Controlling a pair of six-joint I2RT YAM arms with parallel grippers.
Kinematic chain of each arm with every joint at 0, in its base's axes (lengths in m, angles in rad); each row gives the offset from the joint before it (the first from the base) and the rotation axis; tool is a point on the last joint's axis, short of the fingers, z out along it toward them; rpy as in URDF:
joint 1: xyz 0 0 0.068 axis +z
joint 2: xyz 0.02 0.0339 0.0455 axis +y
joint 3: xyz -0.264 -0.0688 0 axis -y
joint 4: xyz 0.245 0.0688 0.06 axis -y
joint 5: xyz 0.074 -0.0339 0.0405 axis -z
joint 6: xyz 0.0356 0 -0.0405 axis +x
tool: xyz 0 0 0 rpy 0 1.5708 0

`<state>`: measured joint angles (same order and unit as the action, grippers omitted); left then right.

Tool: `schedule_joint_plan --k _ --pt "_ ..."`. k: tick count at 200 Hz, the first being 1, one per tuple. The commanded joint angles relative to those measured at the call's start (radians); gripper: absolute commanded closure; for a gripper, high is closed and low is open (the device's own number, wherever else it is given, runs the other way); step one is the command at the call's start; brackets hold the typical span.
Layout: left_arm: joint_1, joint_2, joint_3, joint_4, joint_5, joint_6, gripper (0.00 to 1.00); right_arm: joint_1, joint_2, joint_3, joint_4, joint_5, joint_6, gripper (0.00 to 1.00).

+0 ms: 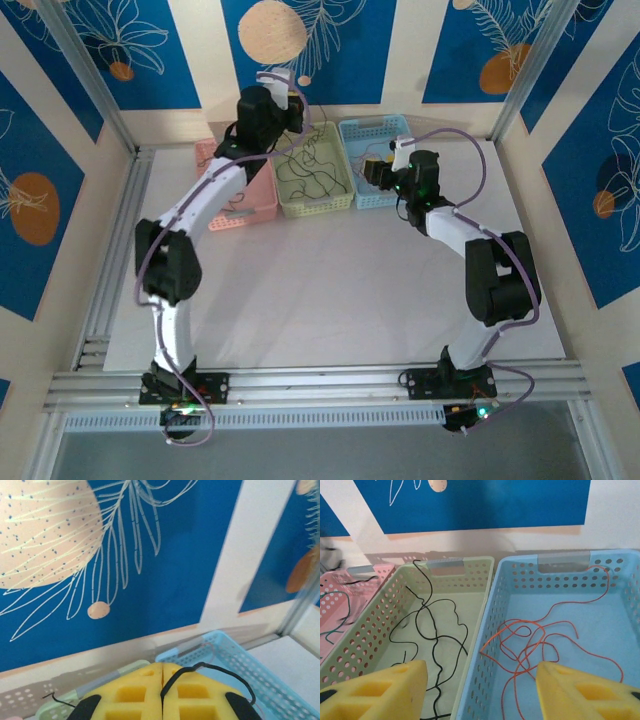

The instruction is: Untangle the cables

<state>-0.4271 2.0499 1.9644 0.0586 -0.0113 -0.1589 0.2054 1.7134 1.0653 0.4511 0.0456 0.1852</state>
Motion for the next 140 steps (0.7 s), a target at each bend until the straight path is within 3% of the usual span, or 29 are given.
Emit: schedule_joint_plan --k 1,3,10,27,39,46,67,100,140 --pt "0.025 0.113 0.099 -0.110 -0.016 -0.011 0.66 0.005 0.020 0.022 -0.021 -0.021 0.031 0.40" --pt "0.025 0.119 0.095 -0.110 -0.012 -0.010 0.58 0.005 0.019 0.022 -0.020 -0.022 0.030 0.40" --pt "0.026 0.130 0.071 -0.107 -0.005 -0.001 0.45 0.004 0.019 0.022 -0.017 -0.025 0.029 0.40" --pt "0.025 0.091 -0.059 -0.047 -0.007 0.008 0.25 0.005 0.010 0.011 0.004 -0.033 0.030 0.39" --pt "0.025 0.018 -0.180 0.009 -0.022 0.009 0.16 0.005 0.005 0.004 0.020 -0.040 0.039 0.38" --pt "0.025 -0.037 -0.260 0.043 -0.033 0.011 0.00 0.006 0.003 0.001 0.026 -0.044 0.041 0.38" --pt "0.025 -0.253 -0.507 0.116 -0.082 0.033 0.00 0.009 -0.013 -0.012 0.043 -0.038 0.031 0.37" --pt "0.027 -0.634 -0.928 0.188 -0.251 0.044 0.00 0.005 -0.049 -0.032 0.042 0.002 0.018 0.36" --pt "0.045 -0.953 -1.374 0.322 -0.391 0.109 0.00 0.004 -0.212 -0.116 -0.104 0.068 -0.015 0.37"
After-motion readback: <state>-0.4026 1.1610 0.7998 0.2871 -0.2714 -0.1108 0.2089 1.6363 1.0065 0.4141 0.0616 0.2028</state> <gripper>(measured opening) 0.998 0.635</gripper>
